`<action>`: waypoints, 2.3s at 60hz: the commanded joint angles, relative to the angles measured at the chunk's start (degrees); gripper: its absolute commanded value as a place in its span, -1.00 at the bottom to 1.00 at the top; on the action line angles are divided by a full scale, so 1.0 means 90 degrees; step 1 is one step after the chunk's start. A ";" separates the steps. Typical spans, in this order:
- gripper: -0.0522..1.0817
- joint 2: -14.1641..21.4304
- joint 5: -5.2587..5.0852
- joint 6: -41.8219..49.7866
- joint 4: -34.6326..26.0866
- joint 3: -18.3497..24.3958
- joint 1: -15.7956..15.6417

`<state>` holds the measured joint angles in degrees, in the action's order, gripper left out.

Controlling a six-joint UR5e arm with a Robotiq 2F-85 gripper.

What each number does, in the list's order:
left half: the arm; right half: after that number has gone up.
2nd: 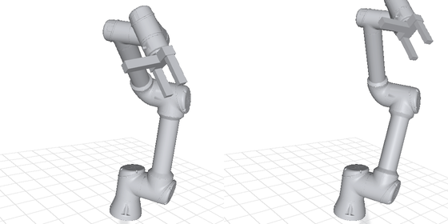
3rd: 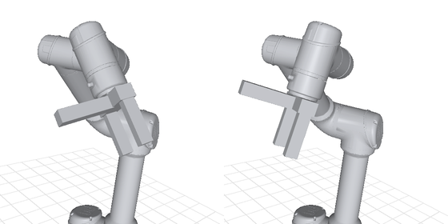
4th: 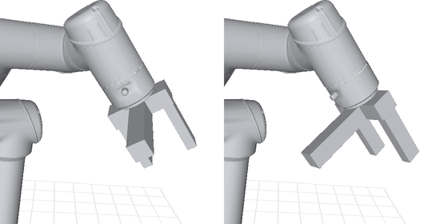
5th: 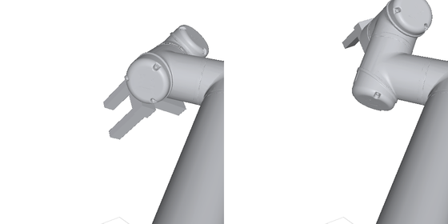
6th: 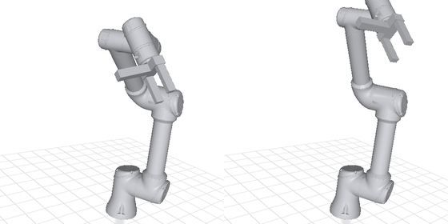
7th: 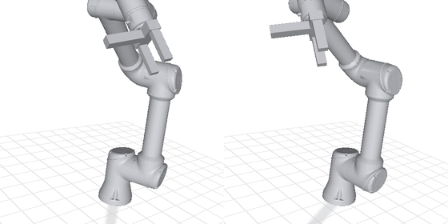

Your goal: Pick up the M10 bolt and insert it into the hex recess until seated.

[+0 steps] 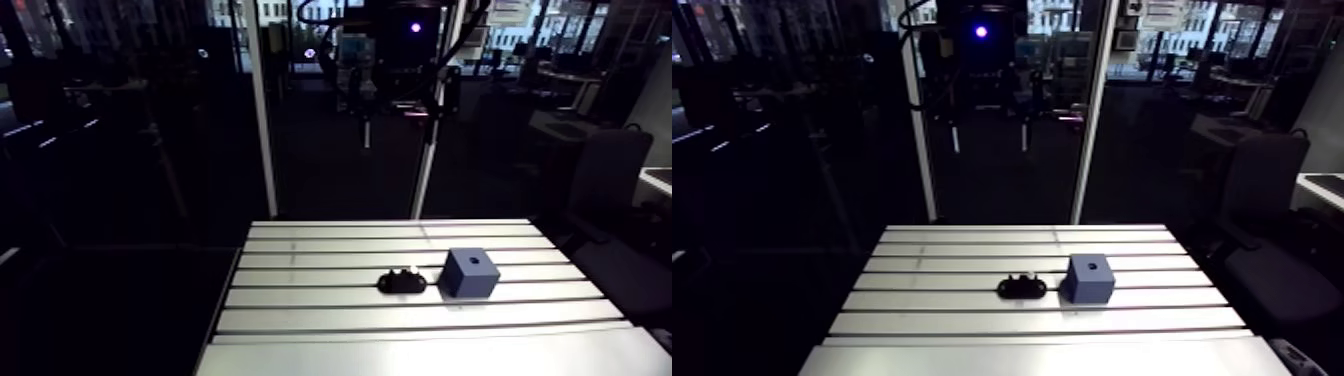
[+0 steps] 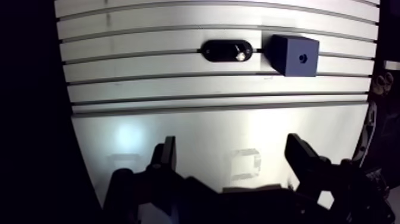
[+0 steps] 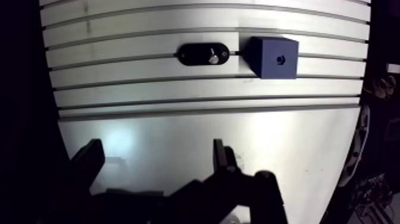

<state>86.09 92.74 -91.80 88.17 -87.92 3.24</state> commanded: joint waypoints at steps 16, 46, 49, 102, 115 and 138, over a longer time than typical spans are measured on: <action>-0.90 0.0000 0.0011 -0.0568 0.0758 -0.0470 0.0568; -0.89 0.0108 -0.0045 -0.1382 0.3334 -0.2236 0.0898; -0.89 0.0108 -0.0038 -0.1437 0.3450 -0.2296 0.0900; -0.27 -0.0349 -0.0388 -0.1495 0.4857 -0.3311 0.1096; -0.24 -0.0419 -0.0378 -0.1448 0.4989 -0.3380 0.1096; -0.24 -0.0641 -0.0378 -0.1241 0.5419 -0.3585 0.1086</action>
<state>81.43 89.31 -103.52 134.96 -119.41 13.08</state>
